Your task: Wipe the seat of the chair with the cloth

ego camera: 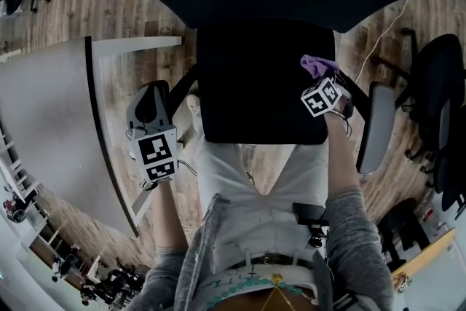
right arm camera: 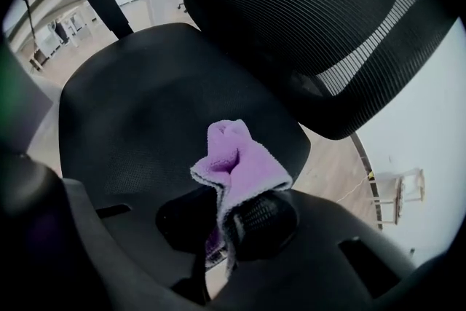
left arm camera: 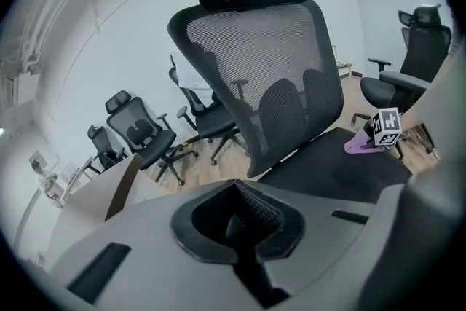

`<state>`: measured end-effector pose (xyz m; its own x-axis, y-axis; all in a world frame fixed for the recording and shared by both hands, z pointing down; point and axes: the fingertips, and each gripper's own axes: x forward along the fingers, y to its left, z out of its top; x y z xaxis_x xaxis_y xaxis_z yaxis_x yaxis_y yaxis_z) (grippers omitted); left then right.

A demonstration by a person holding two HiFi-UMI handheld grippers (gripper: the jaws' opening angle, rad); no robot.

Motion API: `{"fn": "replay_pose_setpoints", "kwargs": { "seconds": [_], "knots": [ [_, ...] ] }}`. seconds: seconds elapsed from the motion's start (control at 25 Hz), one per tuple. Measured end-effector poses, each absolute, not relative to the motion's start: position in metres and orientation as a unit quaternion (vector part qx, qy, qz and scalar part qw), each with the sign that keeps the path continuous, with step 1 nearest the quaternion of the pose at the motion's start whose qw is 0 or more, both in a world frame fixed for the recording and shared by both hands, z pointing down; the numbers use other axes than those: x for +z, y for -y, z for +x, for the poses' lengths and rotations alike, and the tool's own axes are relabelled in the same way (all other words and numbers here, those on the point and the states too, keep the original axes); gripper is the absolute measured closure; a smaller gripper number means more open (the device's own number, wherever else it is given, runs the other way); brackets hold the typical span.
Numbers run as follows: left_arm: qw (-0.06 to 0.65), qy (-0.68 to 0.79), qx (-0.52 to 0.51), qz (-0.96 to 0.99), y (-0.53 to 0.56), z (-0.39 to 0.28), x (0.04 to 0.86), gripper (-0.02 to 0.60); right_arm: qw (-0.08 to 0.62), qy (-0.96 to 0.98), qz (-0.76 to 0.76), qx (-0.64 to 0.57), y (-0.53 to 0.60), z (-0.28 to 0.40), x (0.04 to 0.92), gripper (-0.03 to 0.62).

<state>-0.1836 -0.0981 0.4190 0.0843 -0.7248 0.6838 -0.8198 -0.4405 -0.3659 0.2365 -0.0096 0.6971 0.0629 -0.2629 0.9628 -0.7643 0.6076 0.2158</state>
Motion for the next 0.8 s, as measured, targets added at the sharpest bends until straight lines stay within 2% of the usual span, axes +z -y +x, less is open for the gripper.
{"fn": "replay_pose_setpoints", "kwargs": {
  "seconds": [0.56, 0.8],
  "knots": [
    [0.074, 0.523, 0.405, 0.746, 0.099, -0.184, 0.419, 0.58, 0.601, 0.641, 0.427, 0.215, 0.009, 0.238, 0.701, 0.546],
    [0.068, 0.519, 0.415, 0.744, 0.097, -0.183, 0.425, 0.58, 0.536, 0.676, 0.465, 0.201, 0.011, 0.212, 0.669, 0.546]
  ]
}}
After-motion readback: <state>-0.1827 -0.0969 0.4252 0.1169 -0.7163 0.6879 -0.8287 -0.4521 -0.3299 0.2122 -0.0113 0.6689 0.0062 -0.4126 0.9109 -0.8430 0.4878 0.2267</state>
